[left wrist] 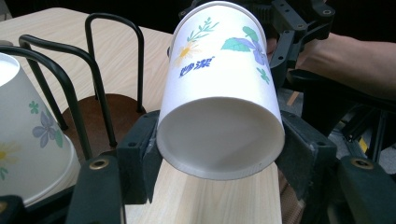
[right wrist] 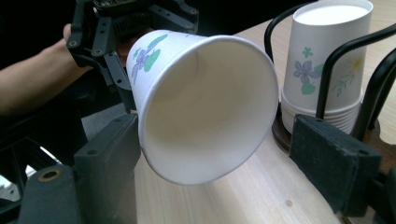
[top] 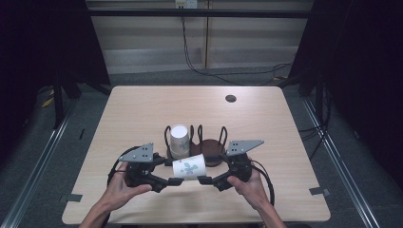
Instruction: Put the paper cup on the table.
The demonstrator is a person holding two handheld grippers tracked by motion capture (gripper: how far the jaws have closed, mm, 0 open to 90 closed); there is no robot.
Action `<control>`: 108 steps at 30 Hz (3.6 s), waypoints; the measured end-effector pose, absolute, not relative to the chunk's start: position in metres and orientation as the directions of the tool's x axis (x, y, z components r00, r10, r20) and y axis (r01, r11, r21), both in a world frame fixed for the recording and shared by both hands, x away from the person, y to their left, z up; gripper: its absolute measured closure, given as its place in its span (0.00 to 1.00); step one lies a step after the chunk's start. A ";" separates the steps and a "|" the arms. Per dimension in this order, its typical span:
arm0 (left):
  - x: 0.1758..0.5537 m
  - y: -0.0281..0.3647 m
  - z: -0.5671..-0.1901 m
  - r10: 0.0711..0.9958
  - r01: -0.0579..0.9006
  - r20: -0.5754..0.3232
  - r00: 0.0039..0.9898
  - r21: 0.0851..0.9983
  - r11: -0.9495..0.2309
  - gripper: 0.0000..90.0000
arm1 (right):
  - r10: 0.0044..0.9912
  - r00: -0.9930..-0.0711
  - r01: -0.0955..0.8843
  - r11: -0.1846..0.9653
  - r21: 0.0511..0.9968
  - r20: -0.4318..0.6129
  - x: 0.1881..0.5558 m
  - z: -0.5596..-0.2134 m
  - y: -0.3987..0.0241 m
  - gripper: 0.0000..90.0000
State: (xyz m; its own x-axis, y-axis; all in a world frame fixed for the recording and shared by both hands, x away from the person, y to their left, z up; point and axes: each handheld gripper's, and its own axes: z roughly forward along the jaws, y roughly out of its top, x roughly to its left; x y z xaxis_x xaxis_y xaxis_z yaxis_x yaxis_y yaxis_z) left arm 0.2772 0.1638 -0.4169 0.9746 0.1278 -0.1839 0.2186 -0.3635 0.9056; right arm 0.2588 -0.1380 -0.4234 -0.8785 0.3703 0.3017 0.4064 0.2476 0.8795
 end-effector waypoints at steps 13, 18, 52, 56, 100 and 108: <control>0.275 0.158 -0.418 0.099 0.226 -0.203 0.974 0.903 -0.366 0.41 | 0.321 -0.887 0.409 0.209 0.888 0.332 0.259 -0.423 -0.137 0.19; 0.274 0.156 -0.419 0.089 0.224 -0.206 0.974 0.902 -0.369 0.41 | 0.295 -0.891 0.413 0.214 0.885 0.344 0.259 -0.424 -0.135 0.20; 0.277 0.155 -0.423 0.108 0.260 -0.237 0.965 0.879 -0.400 0.35 | 0.245 -0.892 0.428 0.189 0.884 0.379 0.263 -0.427 -0.134 0.32; 0.278 0.154 -0.422 0.118 0.262 -0.234 0.965 0.879 -0.399 0.35 | 0.251 -0.889 0.432 0.187 0.882 0.382 0.264 -0.428 -0.134 0.32; 0.281 0.180 -0.431 0.237 0.247 -0.151 0.960 0.855 -0.457 0.18 | 0.368 -0.862 0.452 0.252 0.855 0.347 0.266 -0.415 -0.151 0.33; 0.282 0.183 -0.437 0.255 0.280 -0.176 0.951 0.840 -0.464 0.18 | 0.398 -0.851 0.462 0.256 0.849 0.343 0.267 -0.415 -0.158 0.33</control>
